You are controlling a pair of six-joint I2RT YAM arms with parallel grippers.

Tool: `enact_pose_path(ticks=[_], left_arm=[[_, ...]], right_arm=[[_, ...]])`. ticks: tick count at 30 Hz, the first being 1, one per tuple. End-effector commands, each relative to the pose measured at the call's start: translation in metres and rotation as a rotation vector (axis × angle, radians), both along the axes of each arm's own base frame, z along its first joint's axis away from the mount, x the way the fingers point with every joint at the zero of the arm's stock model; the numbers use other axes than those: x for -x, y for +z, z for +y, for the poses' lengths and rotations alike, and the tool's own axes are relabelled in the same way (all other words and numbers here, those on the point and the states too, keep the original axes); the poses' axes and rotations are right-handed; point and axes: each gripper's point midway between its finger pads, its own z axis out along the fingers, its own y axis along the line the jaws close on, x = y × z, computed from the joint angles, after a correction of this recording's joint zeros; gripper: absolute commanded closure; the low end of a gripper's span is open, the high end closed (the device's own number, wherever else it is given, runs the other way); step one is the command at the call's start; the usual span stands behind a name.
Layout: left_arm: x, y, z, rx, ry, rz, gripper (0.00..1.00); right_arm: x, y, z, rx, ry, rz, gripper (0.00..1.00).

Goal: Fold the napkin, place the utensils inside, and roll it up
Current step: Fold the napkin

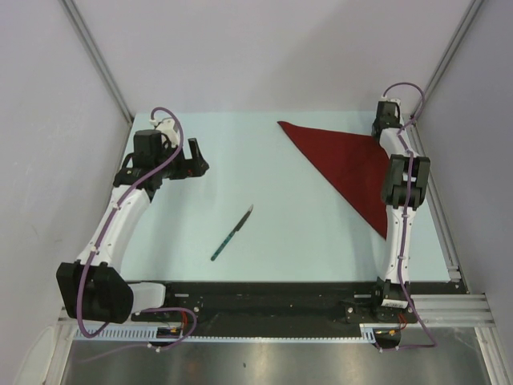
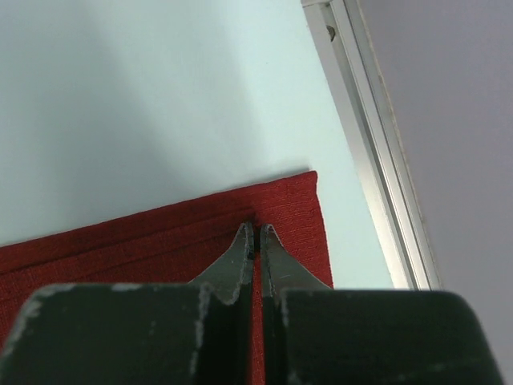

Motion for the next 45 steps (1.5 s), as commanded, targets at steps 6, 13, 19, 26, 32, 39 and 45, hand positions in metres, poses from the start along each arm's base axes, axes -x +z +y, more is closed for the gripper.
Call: enact_pose_path(ticks=[6, 13, 19, 26, 32, 39, 45], left_arm=[[-0.004, 0.000, 0.000, 0.017, -0.008, -0.002, 0.00], [-0.004, -0.001, 0.000, 0.019, -0.010, 0.001, 0.00], [-0.004, -0.002, -0.001, 0.020, -0.011, 0.003, 0.00], [-0.004, -0.001, 0.000, 0.021, -0.011, 0.003, 0.00], [-0.002, 0.005, -0.002, 0.029, -0.019, -0.013, 0.00], [0.000, 0.016, -0.002, 0.035, -0.018, -0.048, 0.00], [0.004, 0.026, -0.001, 0.039, -0.009, -0.079, 0.00]], right_arm=[[-0.019, 0.030, -0.016, 0.019, -0.044, -0.106, 1.00], [-0.021, 0.023, -0.021, 0.022, -0.048, -0.096, 1.00], [-0.018, 0.016, -0.029, 0.019, -0.074, -0.093, 1.00], [-0.013, 0.035, -0.038, 0.011, -0.128, -0.130, 0.66], [-0.009, 0.080, -0.037, 0.007, -0.130, -0.200, 0.29], [0.022, 0.146, 0.039, -0.129, -0.030, -0.287, 0.21], [0.115, 0.178, 0.243, -0.526, 0.234, -0.367, 0.21]])
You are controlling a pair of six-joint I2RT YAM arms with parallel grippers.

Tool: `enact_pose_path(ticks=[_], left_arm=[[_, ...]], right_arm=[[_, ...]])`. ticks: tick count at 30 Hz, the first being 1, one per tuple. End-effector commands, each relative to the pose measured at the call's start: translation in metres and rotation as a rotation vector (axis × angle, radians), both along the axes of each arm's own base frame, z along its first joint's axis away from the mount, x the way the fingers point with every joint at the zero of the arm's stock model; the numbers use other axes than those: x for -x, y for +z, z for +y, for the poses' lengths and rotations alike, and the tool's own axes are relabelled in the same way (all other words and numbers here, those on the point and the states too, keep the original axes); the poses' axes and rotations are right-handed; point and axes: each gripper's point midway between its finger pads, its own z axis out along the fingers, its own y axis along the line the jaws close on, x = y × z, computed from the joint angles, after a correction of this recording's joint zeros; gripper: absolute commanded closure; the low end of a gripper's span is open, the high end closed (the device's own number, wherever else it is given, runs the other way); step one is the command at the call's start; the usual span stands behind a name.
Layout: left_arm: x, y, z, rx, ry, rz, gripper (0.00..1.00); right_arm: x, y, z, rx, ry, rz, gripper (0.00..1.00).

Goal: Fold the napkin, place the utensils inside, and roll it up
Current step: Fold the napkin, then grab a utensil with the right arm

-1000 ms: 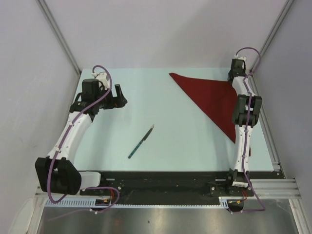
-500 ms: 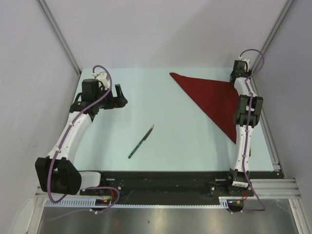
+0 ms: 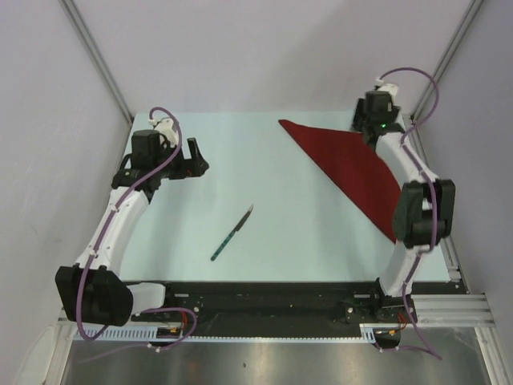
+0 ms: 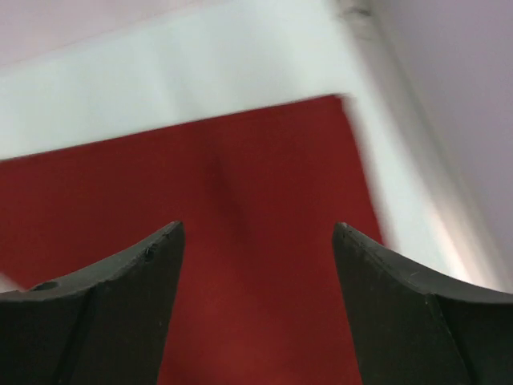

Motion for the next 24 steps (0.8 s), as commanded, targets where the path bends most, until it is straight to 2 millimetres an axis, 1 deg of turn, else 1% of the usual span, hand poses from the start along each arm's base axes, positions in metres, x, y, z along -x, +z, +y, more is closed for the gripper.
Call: enact_pose_path(ticks=[1, 2, 3, 4, 5, 6, 7, 9, 10, 11, 12, 13, 14, 15, 17, 18, 20, 21, 24], left_arm=[[0.003, 0.024, 0.000, 0.029, 0.003, -0.079, 0.00], [0.004, 0.027, 0.000, 0.034, 0.002, -0.090, 0.00], [0.005, 0.030, 0.000, 0.037, 0.002, -0.101, 0.00], [0.005, 0.031, 0.000, 0.038, 0.004, -0.104, 0.00], [0.006, 0.033, 0.000, 0.037, 0.006, -0.113, 0.00], [0.007, 0.036, 0.002, 0.032, 0.013, -0.124, 0.00], [0.007, 0.037, 0.006, 0.020, 0.031, -0.130, 0.00], [0.008, 0.042, 0.011, 0.001, 0.050, -0.147, 0.00], [0.009, 0.047, 0.015, -0.012, 0.069, -0.166, 0.00], [0.010, 0.050, 0.017, -0.020, 0.079, -0.176, 0.00], [0.010, 0.051, 0.020, -0.025, 0.088, -0.183, 0.01], [0.012, 0.055, 0.021, -0.029, 0.094, -0.195, 0.00], [0.013, 0.057, 0.022, -0.031, 0.097, -0.203, 0.00], [0.014, 0.059, 0.021, -0.029, 0.094, -0.209, 0.00], [0.016, 0.062, 0.018, -0.015, 0.078, -0.219, 0.00], [0.016, 0.064, 0.017, -0.009, 0.075, -0.223, 0.00], [0.018, 0.065, 0.015, -0.001, 0.066, -0.228, 0.00], [0.018, 0.066, 0.015, 0.002, 0.066, -0.230, 0.00], [0.021, 0.070, 0.013, 0.012, 0.055, -0.241, 0.00]], right_arm=[[0.067, 0.050, 0.187, -0.384, 0.301, -0.163, 0.22], [0.081, 0.051, 0.222, -0.514, 0.328, -0.169, 0.22], [0.107, 0.046, 0.276, -0.644, 0.446, -0.117, 0.24], [0.130, 0.022, 0.301, -0.714, 0.483, -0.054, 0.26], [0.143, 0.024, 0.329, -0.797, 0.547, -0.040, 0.27], [0.159, 0.018, 0.350, -0.901, 0.525, 0.012, 0.28], [0.190, 0.008, 0.389, -0.941, 0.602, 0.089, 0.30], [0.216, -0.015, 0.426, -0.969, 0.615, 0.189, 0.32], [0.238, -0.022, 0.448, -0.961, 0.656, 0.239, 0.32], [0.246, -0.026, 0.458, -0.948, 0.649, 0.283, 0.32], [0.252, -0.047, 0.466, -0.930, 0.630, 0.335, 0.32], [0.260, -0.050, 0.476, -0.950, 0.628, 0.362, 0.33], [0.274, -0.053, 0.492, -0.960, 0.658, 0.386, 0.33], [0.281, -0.066, 0.501, -0.965, 0.656, 0.427, 0.34], [0.301, -0.078, 0.517, -0.971, 0.648, 0.493, 0.34], [0.305, -0.085, 0.523, -0.968, 0.643, 0.513, 0.35], [0.315, -0.088, 0.533, -0.991, 0.630, 0.538, 0.39], [0.317, -0.089, 0.536, -0.998, 0.624, 0.540, 0.41], [0.323, -0.100, 0.539, -0.971, 0.585, 0.565, 0.41]])
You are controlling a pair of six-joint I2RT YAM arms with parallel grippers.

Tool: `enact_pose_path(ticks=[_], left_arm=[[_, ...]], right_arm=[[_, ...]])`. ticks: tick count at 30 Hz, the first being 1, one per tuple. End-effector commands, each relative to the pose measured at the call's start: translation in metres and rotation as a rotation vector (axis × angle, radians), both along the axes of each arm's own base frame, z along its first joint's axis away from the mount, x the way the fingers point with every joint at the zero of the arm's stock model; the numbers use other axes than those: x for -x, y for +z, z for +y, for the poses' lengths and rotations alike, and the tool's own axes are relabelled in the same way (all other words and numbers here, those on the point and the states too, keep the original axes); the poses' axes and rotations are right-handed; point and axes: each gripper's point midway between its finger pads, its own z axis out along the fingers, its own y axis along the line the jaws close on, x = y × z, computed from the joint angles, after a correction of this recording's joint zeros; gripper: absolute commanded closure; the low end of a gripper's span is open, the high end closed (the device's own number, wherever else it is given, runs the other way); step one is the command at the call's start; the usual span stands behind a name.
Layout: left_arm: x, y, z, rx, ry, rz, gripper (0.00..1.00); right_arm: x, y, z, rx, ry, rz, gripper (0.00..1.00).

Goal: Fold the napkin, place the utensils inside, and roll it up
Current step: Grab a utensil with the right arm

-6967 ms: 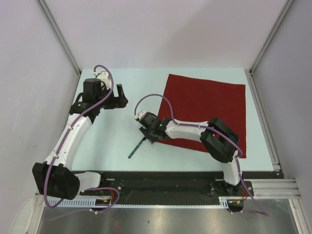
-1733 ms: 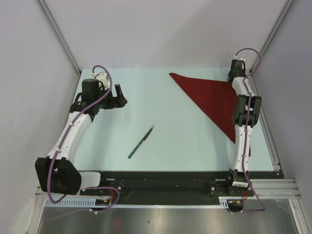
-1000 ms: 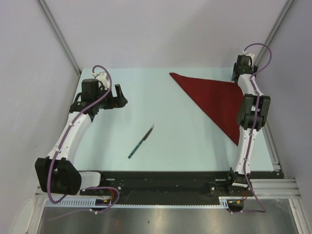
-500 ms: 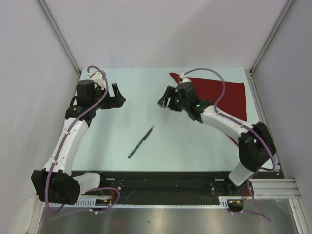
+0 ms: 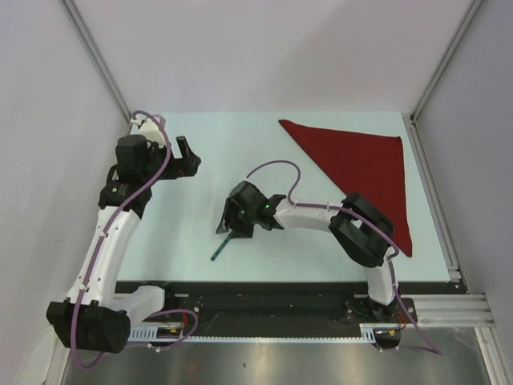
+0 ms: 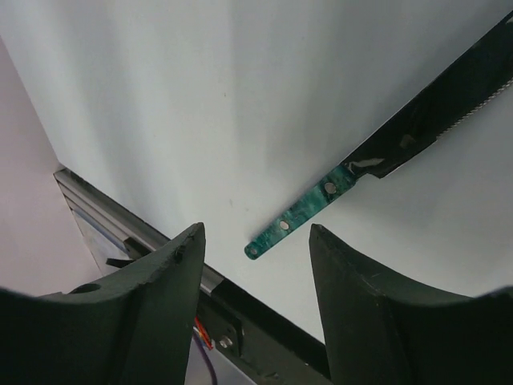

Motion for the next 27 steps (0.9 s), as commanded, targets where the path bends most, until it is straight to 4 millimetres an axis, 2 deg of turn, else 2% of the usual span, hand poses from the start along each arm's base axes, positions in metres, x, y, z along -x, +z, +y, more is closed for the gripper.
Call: enact_pose_path(ticks=[1, 6, 10, 15, 20, 23, 27], left_arm=[[0.002, 0.016, 0.000, 0.022, -0.009, -0.064, 0.00], [0.006, 0.023, -0.001, 0.034, -0.017, -0.086, 0.00], [0.008, 0.026, 0.001, 0.035, -0.012, -0.103, 0.00], [0.009, 0.029, -0.001, 0.045, -0.023, -0.112, 0.00], [0.010, 0.030, 0.000, 0.056, -0.026, -0.115, 0.00], [0.010, 0.030, 0.000, 0.060, -0.028, -0.116, 0.00], [0.010, 0.031, -0.001, 0.065, -0.032, -0.119, 0.00]], right_arm=[[-0.002, 0.010, 0.017, -0.008, -0.062, 0.046, 0.41], [0.009, -0.008, 0.018, 0.057, -0.086, 0.086, 0.42], [0.013, -0.018, 0.010, 0.111, -0.105, 0.108, 0.42], [0.011, -0.016, 0.002, 0.141, -0.128, 0.081, 0.41], [-0.002, -0.026, -0.009, 0.170, -0.154, 0.078, 0.41], [-0.019, -0.031, -0.021, 0.206, -0.188, 0.037, 0.41], [-0.042, -0.031, -0.022, 0.200, -0.207, -0.007, 0.42]])
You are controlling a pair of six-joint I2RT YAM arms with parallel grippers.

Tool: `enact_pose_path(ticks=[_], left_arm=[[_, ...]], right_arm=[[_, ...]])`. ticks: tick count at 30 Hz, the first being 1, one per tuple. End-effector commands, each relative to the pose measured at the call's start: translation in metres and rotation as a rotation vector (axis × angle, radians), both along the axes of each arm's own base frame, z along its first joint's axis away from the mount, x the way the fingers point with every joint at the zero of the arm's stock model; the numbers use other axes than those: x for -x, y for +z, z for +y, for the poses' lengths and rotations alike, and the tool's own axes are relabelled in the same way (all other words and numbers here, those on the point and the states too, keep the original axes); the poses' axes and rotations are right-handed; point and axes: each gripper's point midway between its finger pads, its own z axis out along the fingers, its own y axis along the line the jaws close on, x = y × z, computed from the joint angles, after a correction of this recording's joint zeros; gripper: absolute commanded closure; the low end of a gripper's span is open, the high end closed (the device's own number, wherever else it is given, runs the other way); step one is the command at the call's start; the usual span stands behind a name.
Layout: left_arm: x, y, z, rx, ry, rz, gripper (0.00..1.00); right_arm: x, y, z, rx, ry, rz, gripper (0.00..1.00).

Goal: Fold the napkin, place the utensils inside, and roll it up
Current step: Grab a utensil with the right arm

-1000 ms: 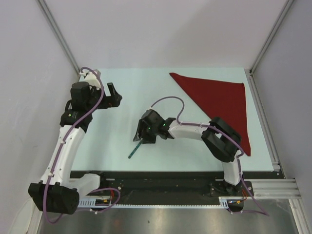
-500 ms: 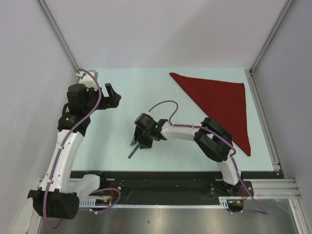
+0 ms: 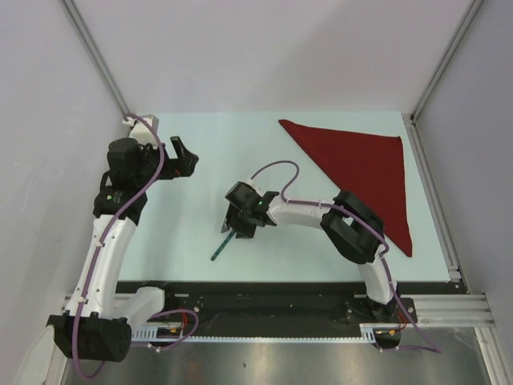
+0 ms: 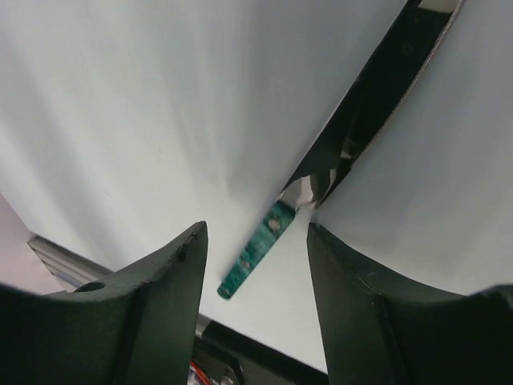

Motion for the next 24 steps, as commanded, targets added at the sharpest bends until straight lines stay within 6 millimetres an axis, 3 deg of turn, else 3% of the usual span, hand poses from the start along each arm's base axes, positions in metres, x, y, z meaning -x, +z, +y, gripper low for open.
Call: enact_pose_path(ticks=[1, 7, 10, 13, 17, 24], left_arm=[[0.002, 0.011, -0.001, 0.027, -0.010, -0.042, 0.00], [0.002, 0.010, -0.001, 0.030, -0.009, -0.039, 0.00], [0.002, 0.010, -0.001, 0.031, -0.012, -0.042, 0.00], [0.002, 0.010, -0.001, 0.033, -0.013, -0.042, 0.00], [0.002, 0.011, -0.002, 0.036, -0.017, -0.043, 0.00], [0.004, 0.011, -0.004, 0.044, -0.025, -0.050, 0.00]], right_arm=[[-0.040, -0.009, -0.015, 0.075, -0.059, -0.089, 0.42], [-0.076, -0.001, 0.002, 0.036, -0.053, -0.158, 0.43], [-0.084, 0.007, 0.010, 0.034, -0.028, -0.190, 0.44], [-0.083, 0.007, 0.002, 0.125, 0.001, -0.227, 0.44], [-0.068, 0.012, -0.012, 0.279, 0.095, -0.278, 0.46], [-0.020, 0.006, -0.023, 0.466, 0.292, -0.333, 0.47]])
